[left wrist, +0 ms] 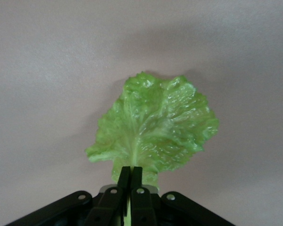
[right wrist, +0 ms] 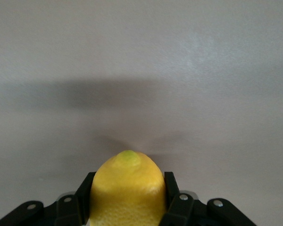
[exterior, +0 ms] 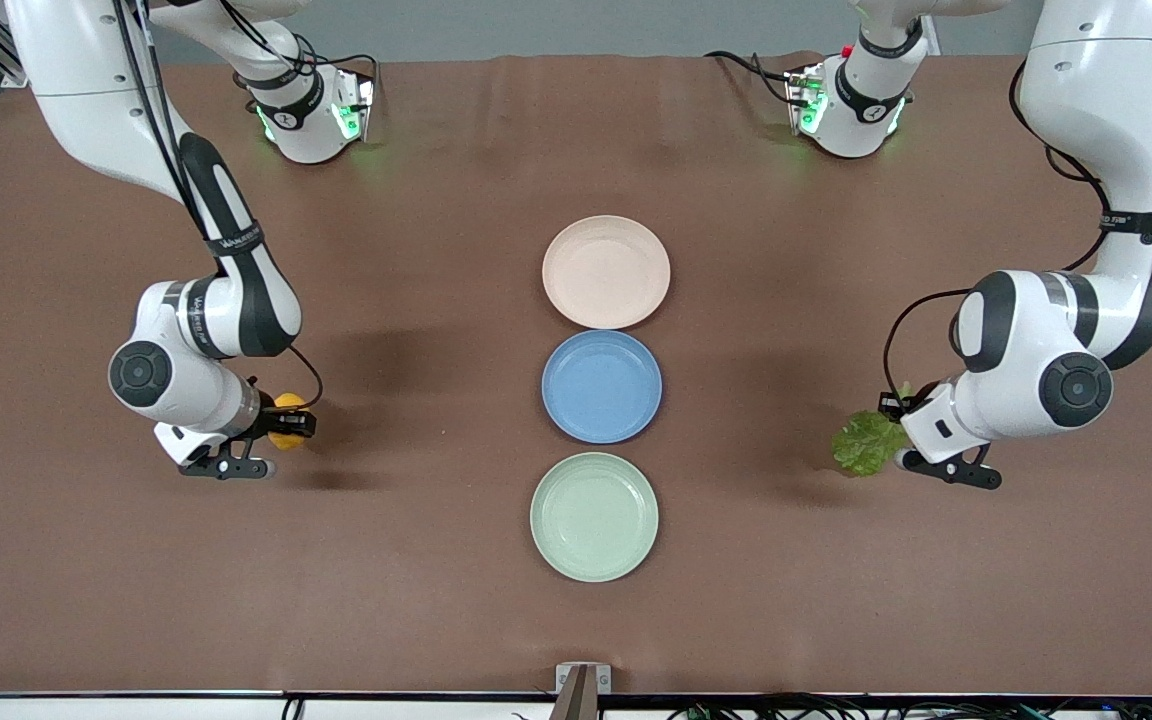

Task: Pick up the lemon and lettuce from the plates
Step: 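Lower the lemon and lettuce onto the table beside the plates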

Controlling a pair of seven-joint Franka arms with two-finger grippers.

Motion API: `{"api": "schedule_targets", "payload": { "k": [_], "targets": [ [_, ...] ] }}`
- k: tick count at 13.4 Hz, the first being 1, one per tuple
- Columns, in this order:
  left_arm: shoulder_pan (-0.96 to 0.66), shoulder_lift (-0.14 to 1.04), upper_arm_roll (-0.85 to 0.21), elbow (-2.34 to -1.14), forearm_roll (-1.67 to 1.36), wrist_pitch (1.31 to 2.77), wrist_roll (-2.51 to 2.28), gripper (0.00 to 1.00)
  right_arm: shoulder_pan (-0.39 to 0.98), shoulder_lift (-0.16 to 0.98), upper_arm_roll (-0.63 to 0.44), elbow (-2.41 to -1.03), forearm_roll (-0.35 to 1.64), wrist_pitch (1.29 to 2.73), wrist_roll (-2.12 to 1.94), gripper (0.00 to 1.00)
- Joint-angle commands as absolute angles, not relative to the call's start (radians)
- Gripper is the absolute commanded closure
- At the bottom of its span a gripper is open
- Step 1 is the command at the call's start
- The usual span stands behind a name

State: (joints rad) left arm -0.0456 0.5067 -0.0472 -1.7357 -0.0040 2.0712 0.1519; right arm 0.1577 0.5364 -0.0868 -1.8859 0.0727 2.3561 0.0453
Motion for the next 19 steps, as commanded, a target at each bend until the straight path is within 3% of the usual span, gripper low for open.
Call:
{"api": "schedule_targets", "payload": {
  "k": [1,4,6,7,8,13,14,16,19],
  "targets": [
    [-0.046,0.498,-0.051,-1.81,0.021,2.161,0.124,0.96,0.115,0.522,-0.061,-1.943,0.077,2.396,-0.044,0.97],
    [-0.038,0.525,-0.052,-1.841,0.021,2.197,0.124,0.86,0.104,0.522,-0.06,-1.986,0.077,2.445,-0.081,0.97],
    [-0.043,0.528,-0.052,-1.839,0.021,2.197,0.109,0.67,0.107,0.522,-0.054,-1.999,0.077,2.464,-0.084,0.97],
    [-0.049,0.531,-0.052,-1.835,0.021,2.197,0.088,0.43,0.107,0.522,-0.048,-2.002,0.078,2.464,-0.083,0.97],
    [-0.049,0.528,-0.052,-1.833,0.021,2.197,0.081,0.0,0.106,0.522,-0.041,-2.011,0.081,2.465,-0.083,0.97],
    [-0.041,0.431,-0.055,-1.789,0.018,2.157,0.017,0.0,0.112,0.52,-0.025,-2.029,0.12,2.476,-0.084,0.96],
    [-0.038,0.407,-0.055,-1.787,0.02,2.151,-0.024,0.0,0.112,0.52,-0.025,-2.029,0.12,2.468,-0.081,0.84],
    [-0.046,0.342,-0.055,-1.783,0.021,2.12,-0.069,0.0,0.103,0.517,-0.026,-2.022,0.12,2.464,-0.081,0.0],
    [-0.04,0.278,-0.054,-1.724,0.023,1.95,-0.101,0.0,0.094,0.503,-0.029,-1.967,0.118,2.392,-0.083,0.0]
  ]
}}
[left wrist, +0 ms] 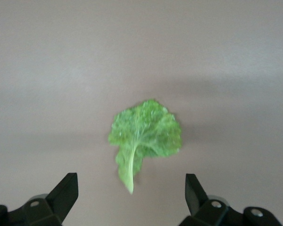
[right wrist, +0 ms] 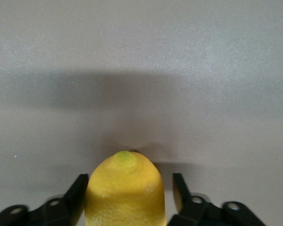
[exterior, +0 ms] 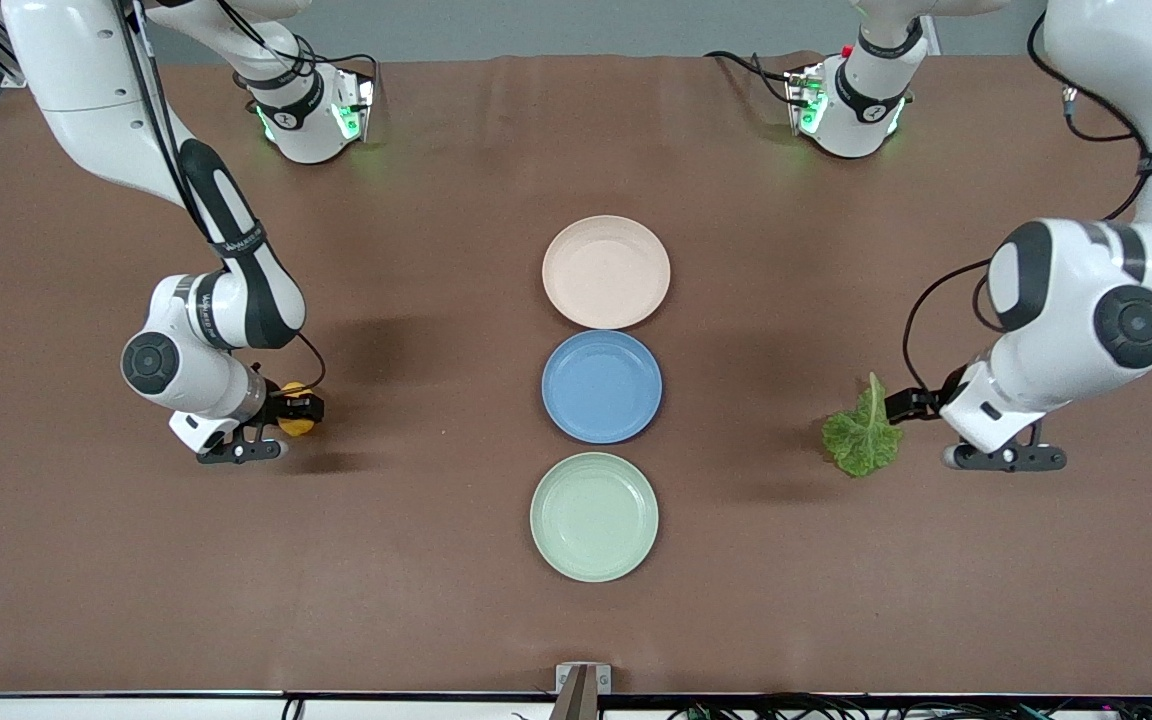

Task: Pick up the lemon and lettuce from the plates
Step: 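Lower the lemon and lettuce onto the table beside the plates, then open both grippers and draw them back from the lemon and lettuce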

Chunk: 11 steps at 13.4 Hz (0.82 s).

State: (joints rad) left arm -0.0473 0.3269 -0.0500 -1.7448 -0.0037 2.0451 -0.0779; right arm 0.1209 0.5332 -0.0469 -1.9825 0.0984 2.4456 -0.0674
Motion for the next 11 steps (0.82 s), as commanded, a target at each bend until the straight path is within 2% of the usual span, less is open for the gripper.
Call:
{"api": "schedule_targets", "payload": {
  "k": [1,4,8,11],
  "targets": [
    [-0.037,0.273,-0.052,-1.676,0.04,1.894,-0.083,0.0,0.084,0.494,-0.031,-1.91,0.117,2.302,-0.084,0.0],
    [-0.021,0.281,-0.052,-1.508,0.037,1.728,-0.058,0.0,0.054,0.483,-0.037,-1.76,0.095,2.073,-0.087,0.0],
    [-0.032,0.267,-0.055,-1.451,0.107,1.66,-0.055,0.0,0.015,0.451,-0.043,-1.616,0.025,1.893,-0.081,0.0],
    [-0.021,0.264,-0.064,-1.376,0.15,1.616,-0.052,0.0,-0.006,0.448,-0.058,-1.464,0.005,1.688,-0.081,0.0]
  ]
}}
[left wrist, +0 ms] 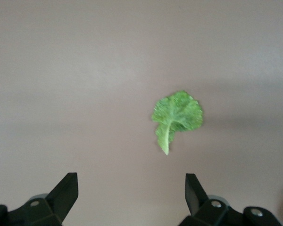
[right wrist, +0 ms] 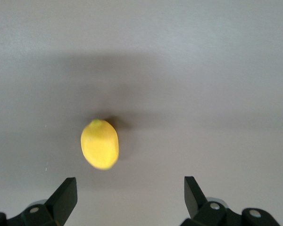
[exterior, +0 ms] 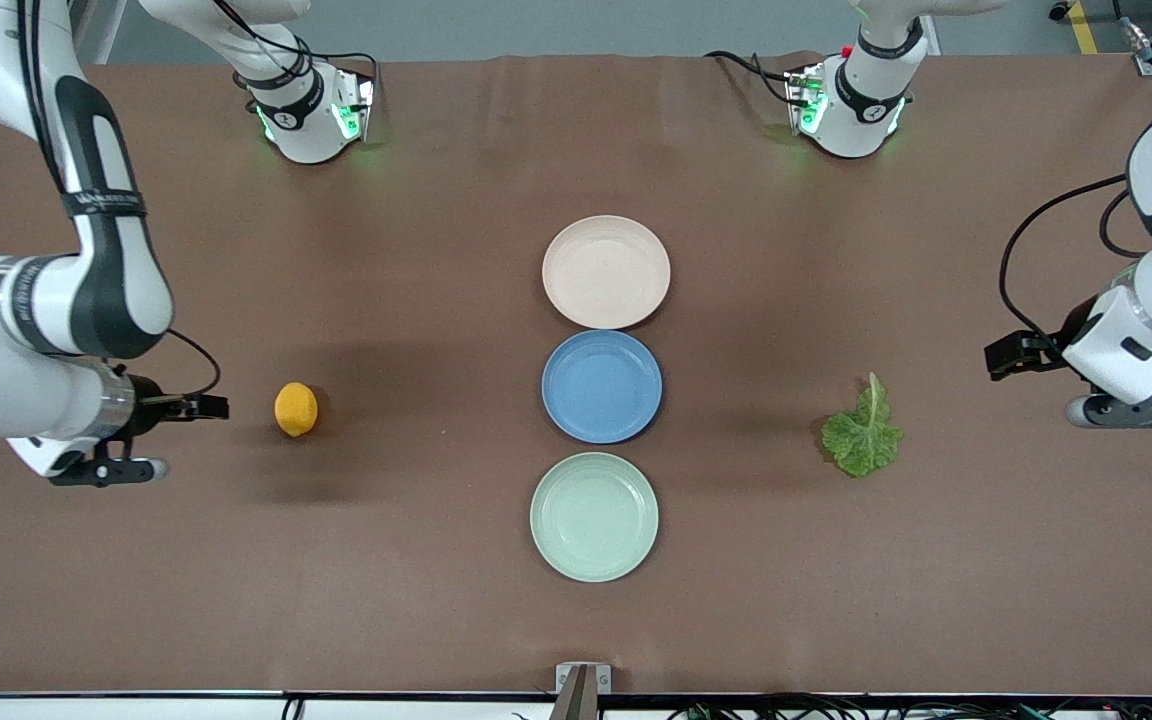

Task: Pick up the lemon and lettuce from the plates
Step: 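Open both grippers and draw them back from the lemon and lettuce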

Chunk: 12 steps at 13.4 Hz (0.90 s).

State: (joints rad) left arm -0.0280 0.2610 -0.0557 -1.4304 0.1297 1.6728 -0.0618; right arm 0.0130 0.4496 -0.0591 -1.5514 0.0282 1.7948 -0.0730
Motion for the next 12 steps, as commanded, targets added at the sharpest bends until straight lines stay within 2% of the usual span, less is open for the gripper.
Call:
{"api": "schedule_targets", "payload": {
  "k": [1,4,6,8,12],
  "targets": [
    [-0.023,0.264,-0.067,-1.371,0.141,1.583,-0.051,0.0,-0.008,0.446,-0.064,-1.407,-0.008,1.627,-0.081,0.0],
    [-0.035,0.209,-0.066,-1.362,0.15,1.522,-0.069,0.0,-0.009,0.437,-0.069,-1.329,-0.009,1.524,-0.072,0.0],
    [-0.026,0.157,-0.083,-1.376,0.138,1.513,-0.063,0.0,-0.018,0.422,-0.074,-1.307,-0.009,1.511,-0.083,0.0],
    [-0.017,0.111,-0.083,-1.411,0.083,1.468,-0.073,0.0,-0.032,0.419,-0.069,-1.247,-0.008,1.496,-0.081,0.0],
    [0.069,-0.004,-0.086,-1.529,-0.041,1.47,-0.074,0.0,-0.028,0.413,-0.064,-1.23,0.006,1.476,-0.075,0.0]
  ]
}}
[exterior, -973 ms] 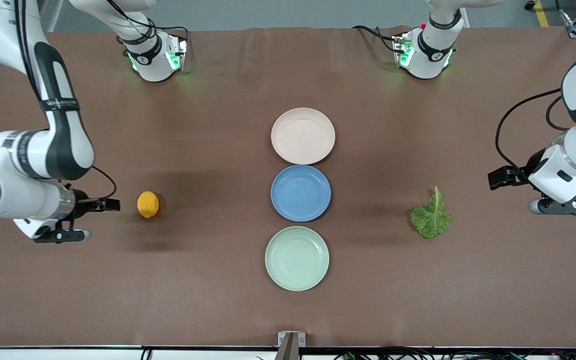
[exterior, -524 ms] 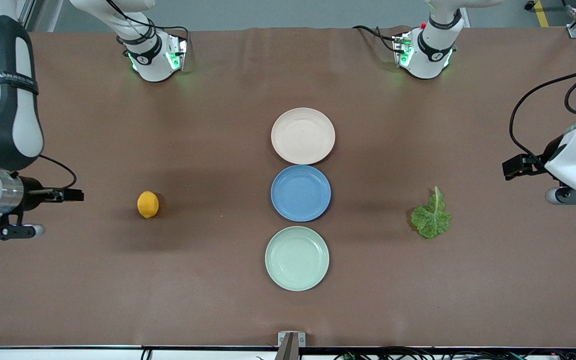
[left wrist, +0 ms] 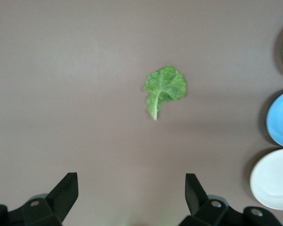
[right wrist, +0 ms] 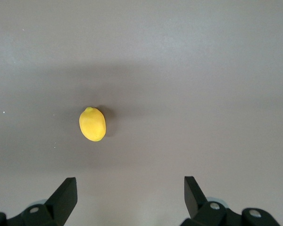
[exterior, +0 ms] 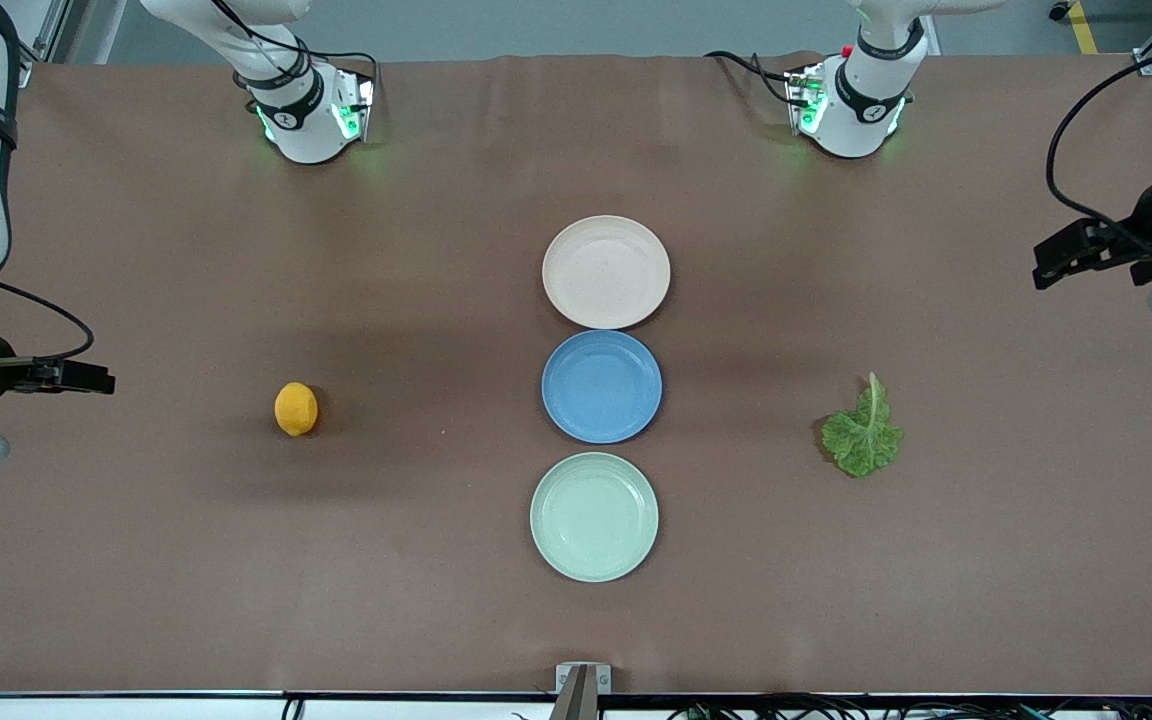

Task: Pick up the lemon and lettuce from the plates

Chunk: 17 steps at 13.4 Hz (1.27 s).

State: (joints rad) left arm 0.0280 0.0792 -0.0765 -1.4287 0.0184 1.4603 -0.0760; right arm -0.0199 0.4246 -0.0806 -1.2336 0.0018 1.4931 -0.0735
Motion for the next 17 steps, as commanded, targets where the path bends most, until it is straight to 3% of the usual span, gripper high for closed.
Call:
{"api": "schedule_targets", "payload": {
  "k": [1,7,17],
  "targets": [
    [0.071,-0.029,-0.087,-1.555,-0.044,1.47,-0.075,0.0,-0.031,0.391,-0.067,-1.244,0.011,1.457,-0.077,0.0],
    [0.063,-0.078,-0.101,-1.6,-0.043,1.438,-0.121,0.0,-0.031,0.18,-0.066,-1.448,0.012,1.474,-0.083,0.0],
    [0.052,0.0,-0.104,-1.508,-0.011,1.448,-0.12,0.0,-0.025,0.017,-0.067,-1.583,-0.005,1.471,-0.087,0.0]
  ]
}}
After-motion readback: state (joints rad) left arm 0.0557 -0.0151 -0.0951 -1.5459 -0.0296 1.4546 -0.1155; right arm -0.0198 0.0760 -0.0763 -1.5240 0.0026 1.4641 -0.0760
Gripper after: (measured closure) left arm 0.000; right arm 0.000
